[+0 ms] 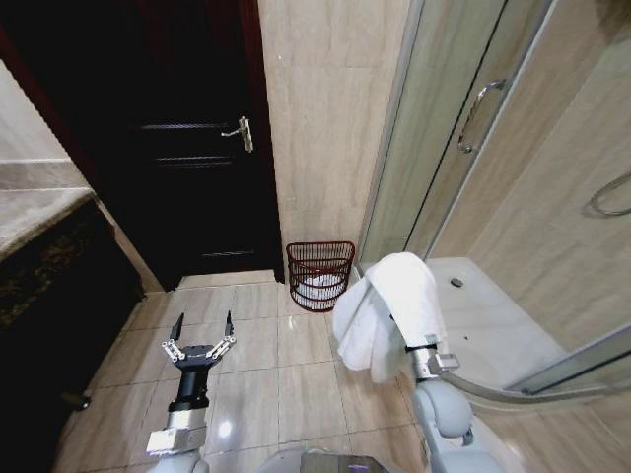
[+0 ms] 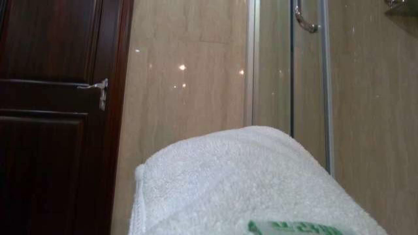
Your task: Discard the used towel into the hamper.
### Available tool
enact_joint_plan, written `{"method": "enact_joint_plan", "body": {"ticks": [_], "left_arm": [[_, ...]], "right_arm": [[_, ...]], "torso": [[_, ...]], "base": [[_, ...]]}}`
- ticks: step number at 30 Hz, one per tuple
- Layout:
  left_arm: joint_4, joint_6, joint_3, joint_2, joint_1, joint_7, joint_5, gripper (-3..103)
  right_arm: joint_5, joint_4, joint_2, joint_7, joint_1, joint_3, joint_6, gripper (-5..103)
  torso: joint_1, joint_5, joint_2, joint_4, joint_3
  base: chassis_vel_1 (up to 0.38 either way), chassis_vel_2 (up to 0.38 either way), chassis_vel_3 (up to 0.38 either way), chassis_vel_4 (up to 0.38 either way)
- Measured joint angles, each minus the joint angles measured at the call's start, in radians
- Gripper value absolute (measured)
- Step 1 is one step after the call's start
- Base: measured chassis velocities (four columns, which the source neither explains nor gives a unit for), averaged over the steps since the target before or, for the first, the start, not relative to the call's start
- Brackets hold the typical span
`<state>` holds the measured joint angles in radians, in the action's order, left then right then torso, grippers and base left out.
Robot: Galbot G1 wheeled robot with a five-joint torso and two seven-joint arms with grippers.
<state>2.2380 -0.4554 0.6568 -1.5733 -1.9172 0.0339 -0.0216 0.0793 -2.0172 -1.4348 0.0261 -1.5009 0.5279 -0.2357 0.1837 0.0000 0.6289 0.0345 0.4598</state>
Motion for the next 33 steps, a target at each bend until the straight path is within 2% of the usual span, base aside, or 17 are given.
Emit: {"method": "enact_joint_plan", "body": {"ticks": [33], "left_arm": [[0.033,0.005,0.007,-0.015,-0.013,-0.002,-0.01,100]], "right_arm": [[-0.012,0.021,-0.018,0.01,0.044,-0.025,0.02,4]], "torso": [[0.003,0.0,0.008,0.0,0.004]], "base": [[0.0,0.0,0.0,0.0]]}}
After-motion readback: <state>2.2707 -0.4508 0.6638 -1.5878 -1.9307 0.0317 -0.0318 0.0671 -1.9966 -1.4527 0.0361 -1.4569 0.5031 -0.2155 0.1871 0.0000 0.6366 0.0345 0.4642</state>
